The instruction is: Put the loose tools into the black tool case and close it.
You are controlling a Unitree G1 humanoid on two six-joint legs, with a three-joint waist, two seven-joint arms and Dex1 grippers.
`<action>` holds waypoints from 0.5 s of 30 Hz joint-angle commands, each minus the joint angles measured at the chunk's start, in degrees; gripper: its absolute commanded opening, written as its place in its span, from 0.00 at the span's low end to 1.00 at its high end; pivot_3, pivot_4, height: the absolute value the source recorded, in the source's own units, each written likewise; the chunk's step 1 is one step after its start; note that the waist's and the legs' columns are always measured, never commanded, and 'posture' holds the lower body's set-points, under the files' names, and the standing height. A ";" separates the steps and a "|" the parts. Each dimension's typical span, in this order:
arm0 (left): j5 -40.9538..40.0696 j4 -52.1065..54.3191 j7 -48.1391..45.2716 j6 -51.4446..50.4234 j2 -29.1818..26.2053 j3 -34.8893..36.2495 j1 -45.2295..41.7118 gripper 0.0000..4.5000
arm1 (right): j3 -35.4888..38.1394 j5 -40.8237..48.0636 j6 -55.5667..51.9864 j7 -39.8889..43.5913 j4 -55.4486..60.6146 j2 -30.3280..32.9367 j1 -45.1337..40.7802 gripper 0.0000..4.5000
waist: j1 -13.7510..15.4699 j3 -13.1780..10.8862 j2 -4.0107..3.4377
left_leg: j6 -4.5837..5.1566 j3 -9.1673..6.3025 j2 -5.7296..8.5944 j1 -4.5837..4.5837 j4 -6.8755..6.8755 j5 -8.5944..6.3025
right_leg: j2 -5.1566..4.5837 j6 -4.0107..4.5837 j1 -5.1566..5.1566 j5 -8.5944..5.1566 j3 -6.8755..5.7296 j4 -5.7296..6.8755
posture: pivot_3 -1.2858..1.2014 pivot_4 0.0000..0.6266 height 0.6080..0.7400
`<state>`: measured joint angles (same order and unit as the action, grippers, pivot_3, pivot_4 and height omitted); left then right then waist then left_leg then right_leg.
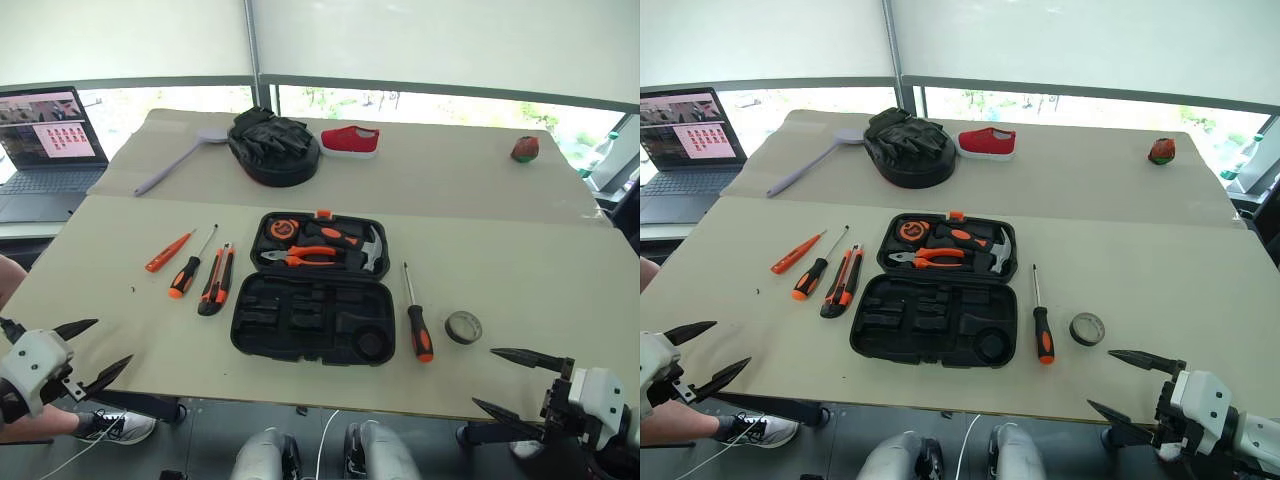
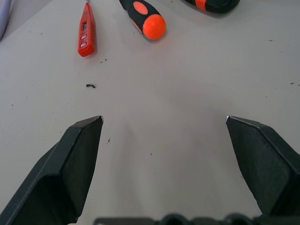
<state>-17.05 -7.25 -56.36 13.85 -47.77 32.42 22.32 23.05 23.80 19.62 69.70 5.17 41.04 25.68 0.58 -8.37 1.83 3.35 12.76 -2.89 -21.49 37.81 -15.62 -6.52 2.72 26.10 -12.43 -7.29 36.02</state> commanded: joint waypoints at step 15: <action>-23.56 9.72 14.07 -53.47 -1.80 14.13 -1.07 1.00 | -10.07 11.63 -13.35 -14.11 18.82 -8.42 -20.47 0.99 | -0.20 -0.01 0.10 | -0.53 -0.13 0.02 -0.01 0.02 0.29 | 0.00 -0.11 0.03 0.07 -0.13 0.11 | 0.52 0.24 1.00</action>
<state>-37.24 -1.81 -44.29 -35.44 -46.97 45.35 25.09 12.92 35.38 5.82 56.18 21.97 32.93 6.51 0.38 -8.38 1.93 2.82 12.63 -2.85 -21.50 37.84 -15.34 -6.54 2.63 26.12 -12.37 -7.42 36.11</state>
